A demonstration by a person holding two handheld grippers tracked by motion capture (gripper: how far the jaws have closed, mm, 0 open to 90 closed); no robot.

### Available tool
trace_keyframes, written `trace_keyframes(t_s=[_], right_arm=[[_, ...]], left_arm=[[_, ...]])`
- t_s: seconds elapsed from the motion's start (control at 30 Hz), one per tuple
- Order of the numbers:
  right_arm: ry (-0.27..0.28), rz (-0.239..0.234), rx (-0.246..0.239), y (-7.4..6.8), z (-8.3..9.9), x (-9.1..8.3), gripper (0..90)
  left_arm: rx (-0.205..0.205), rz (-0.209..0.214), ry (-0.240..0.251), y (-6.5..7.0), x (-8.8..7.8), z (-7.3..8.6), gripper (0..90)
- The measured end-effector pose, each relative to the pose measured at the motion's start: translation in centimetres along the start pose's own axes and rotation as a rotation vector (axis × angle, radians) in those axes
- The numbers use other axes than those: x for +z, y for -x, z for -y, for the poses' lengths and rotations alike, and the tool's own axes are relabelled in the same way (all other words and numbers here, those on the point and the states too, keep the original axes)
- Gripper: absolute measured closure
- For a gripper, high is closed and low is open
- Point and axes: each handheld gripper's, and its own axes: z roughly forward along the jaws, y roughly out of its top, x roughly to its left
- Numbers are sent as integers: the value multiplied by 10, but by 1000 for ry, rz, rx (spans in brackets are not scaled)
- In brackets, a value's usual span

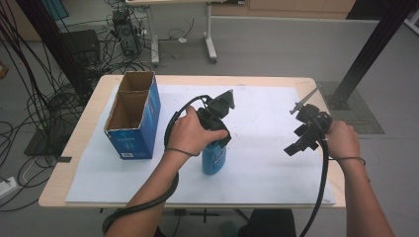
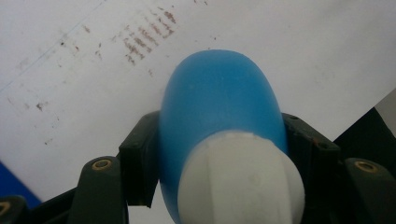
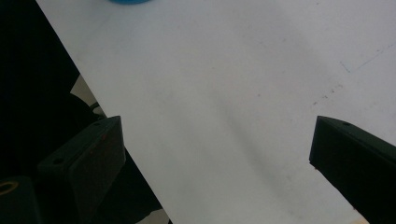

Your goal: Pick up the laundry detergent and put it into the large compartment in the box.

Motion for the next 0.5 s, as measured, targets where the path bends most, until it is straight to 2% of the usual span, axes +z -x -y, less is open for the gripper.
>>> trace_keyframes(t_s=[0.5], right_arm=[[0,-5,1,-1,-1,1,32]], left_arm=[[-2,-2,-3,1,0,0,371]])
